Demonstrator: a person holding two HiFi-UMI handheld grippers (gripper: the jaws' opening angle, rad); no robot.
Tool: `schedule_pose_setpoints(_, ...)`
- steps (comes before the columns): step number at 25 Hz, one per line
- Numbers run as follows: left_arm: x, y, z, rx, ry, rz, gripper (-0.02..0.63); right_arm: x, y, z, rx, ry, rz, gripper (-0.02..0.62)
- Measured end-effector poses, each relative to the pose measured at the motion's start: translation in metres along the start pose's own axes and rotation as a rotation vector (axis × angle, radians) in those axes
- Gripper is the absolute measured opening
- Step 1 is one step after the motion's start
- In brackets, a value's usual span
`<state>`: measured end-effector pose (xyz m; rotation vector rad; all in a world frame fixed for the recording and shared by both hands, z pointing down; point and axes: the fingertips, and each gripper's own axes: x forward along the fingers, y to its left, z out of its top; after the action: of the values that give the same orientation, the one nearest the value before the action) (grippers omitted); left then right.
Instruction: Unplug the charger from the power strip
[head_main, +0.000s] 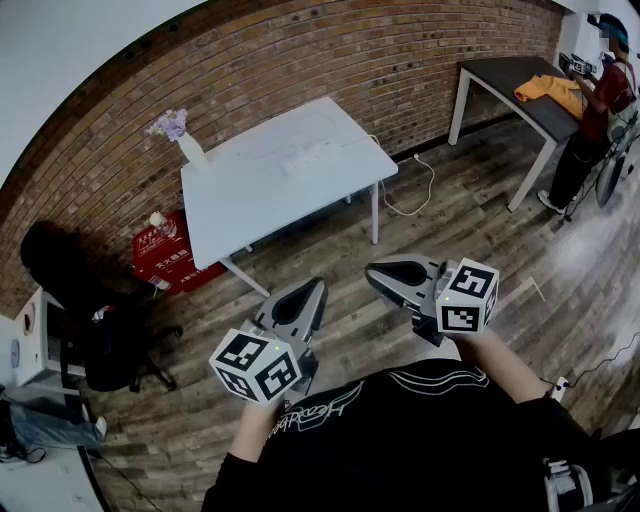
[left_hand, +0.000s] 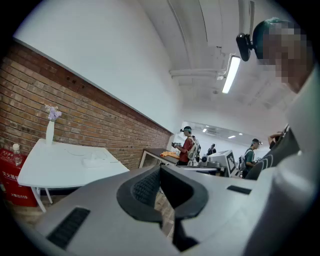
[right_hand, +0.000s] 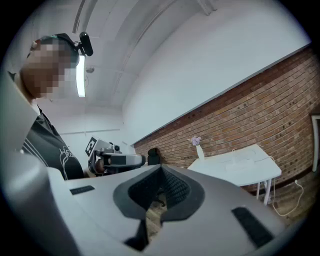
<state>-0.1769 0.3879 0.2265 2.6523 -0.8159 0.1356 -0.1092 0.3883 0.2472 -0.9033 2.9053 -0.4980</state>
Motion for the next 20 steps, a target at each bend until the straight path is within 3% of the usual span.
schedule_pose_setpoints(20, 0.031, -0.025, -0.004, 0.002, -0.008, 0.038, 0.005, -0.032, -0.019, 0.004, -0.037, 0.02, 0.024, -0.003)
